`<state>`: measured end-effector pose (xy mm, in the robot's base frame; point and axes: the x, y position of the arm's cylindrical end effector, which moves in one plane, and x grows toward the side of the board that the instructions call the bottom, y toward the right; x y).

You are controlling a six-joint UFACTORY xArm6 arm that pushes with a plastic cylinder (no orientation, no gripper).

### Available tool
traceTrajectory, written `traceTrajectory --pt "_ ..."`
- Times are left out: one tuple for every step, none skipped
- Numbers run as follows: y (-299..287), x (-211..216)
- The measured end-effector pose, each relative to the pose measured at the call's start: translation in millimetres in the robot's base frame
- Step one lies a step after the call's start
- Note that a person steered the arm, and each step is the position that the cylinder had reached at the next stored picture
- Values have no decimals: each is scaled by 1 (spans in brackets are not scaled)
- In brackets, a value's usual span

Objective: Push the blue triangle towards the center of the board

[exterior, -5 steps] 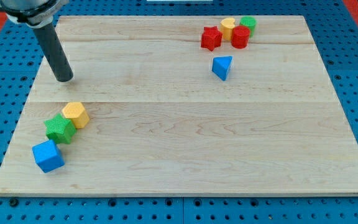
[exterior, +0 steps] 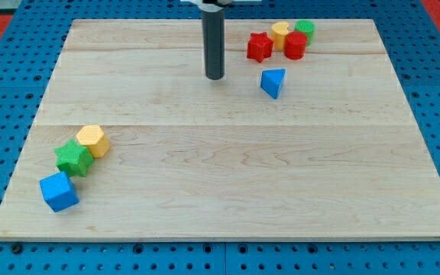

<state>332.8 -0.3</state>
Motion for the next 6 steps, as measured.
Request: traceTrajectory --pt "60 0" --pt "118 -10" --pt "105 52" --pt "17 32" --pt "-2 18" --pt "-2 18"
